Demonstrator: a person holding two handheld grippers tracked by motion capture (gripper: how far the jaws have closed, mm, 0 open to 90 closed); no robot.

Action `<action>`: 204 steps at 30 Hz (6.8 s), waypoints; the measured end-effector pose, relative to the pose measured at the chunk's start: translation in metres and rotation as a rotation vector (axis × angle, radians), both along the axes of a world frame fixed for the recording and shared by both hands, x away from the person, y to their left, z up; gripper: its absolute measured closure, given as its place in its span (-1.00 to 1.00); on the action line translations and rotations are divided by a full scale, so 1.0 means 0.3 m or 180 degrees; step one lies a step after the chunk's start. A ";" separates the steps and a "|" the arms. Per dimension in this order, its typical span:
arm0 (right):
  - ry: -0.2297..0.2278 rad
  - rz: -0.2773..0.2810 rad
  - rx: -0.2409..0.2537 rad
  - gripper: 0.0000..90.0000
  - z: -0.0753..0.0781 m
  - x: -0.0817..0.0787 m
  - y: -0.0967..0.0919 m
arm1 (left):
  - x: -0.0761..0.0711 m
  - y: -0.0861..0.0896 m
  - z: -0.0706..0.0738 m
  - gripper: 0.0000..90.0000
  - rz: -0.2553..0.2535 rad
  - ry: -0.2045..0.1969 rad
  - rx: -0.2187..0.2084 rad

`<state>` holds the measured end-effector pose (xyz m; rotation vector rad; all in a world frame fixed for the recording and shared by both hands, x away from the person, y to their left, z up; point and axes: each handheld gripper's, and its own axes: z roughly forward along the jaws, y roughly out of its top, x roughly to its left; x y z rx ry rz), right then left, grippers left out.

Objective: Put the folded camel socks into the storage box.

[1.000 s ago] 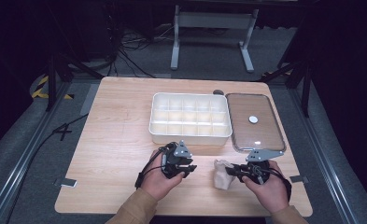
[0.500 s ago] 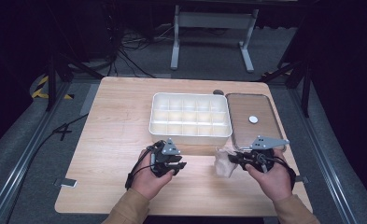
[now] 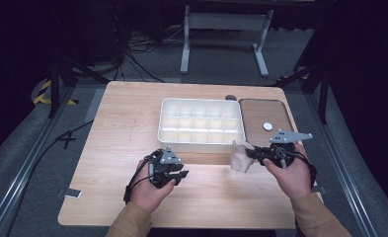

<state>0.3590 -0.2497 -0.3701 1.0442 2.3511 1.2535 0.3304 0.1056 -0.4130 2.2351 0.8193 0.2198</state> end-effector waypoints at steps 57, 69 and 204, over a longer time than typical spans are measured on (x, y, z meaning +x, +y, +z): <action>0.0087 -0.0309 -0.0837 0.76 -0.085 0.316 0.140 | -0.006 0.016 -0.001 0.55 0.0010 0.0003 -0.0021; 0.0228 -0.0132 -0.1287 0.76 -0.124 0.330 0.187 | -0.006 0.016 -0.001 0.54 0.0010 0.0002 -0.0021; 0.0474 0.0199 -0.0697 0.82 -0.028 0.335 0.152 | -0.006 0.028 0.010 0.42 -0.0070 0.0035 -0.0094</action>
